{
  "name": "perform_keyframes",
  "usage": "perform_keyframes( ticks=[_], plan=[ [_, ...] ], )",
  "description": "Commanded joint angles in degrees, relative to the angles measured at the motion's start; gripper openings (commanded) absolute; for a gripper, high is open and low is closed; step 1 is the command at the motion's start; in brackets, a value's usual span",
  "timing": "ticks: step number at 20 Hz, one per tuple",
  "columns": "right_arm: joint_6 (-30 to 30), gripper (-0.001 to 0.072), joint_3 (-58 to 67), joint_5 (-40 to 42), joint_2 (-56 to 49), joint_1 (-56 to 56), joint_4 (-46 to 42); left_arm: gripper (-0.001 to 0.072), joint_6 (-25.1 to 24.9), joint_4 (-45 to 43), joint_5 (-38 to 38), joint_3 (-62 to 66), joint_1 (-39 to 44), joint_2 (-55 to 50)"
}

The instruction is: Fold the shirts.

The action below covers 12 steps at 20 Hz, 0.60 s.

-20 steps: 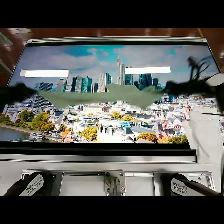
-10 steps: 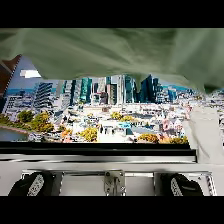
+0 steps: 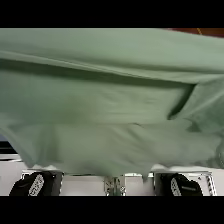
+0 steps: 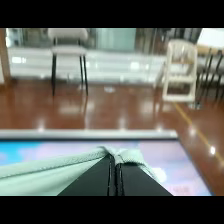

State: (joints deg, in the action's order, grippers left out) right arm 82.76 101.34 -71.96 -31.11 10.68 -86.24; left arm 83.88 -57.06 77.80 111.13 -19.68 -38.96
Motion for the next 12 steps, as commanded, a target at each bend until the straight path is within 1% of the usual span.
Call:
perform_keyframes(
  ticks=[1, 2, 3, 4, 5, 6, 8, 9, 10, 12],
  plan=[
    [0.2, 0.0062, 0.0, -13.8, -6.8, 0.0, 0.2, 0.0040, 0.4, -2.1, 6.8, -5.9, 0.0, 0.1],
    [0.2, 0.0062, -1.1, -17.9, -10.4, -0.1, 1.6, 0.0041, 0.4, -2.1, 7.4, -9.4, 0.0, 0.1],
    [0.2, 0.0062, -3.7, -19.8, -14.0, -0.1, 4.1, 0.0041, 0.4, -2.4, 7.5, -14.0, 0.0, 0.1],
    [0.2, 0.0062, -7.4, -19.5, -17.3, -0.1, 7.3, 0.0041, 0.4, -3.5, 7.3, -18.7, 0.0, 0.0],
    [0.2, 0.0061, -11.7, -17.2, -20.5, -0.1, 10.6, 0.0041, 0.4, -5.0, 6.5, -24.2, 0.0, -0.5],
    [0.2, 0.0061, -16.9, -12.0, -23.9, -0.5, 13.2, 0.0041, 0.4, -6.7, 4.7, -29.8, 0.0, -1.6],
    [0.2, 0.0061, -24.5, 1.0, -31.7, -3.1, 13.7, 0.0041, 0.4, -8.1, -1.7, -39.7, 0.0, -5.6],
    [0.2, 0.0061, -26.1, 7.4, -36.7, -5.0, 13.7, 0.0041, 0.4, -7.5, -5.4, -43.3, 0.0, -8.6],
    [0.2, 0.0061, -26.2, 11.7, -41.6, -6.9, 13.9, 0.0041, 0.4, -6.6, -9.1, -46.0, 0.2, -12.7],
    [0.2, 0.0062, -26.2, 21.2, -50.1, -10.7, 14.1, 0.0041, 0.4, -3.1, -14.8, -47.3, 0.3, -22.2]
  ],
)
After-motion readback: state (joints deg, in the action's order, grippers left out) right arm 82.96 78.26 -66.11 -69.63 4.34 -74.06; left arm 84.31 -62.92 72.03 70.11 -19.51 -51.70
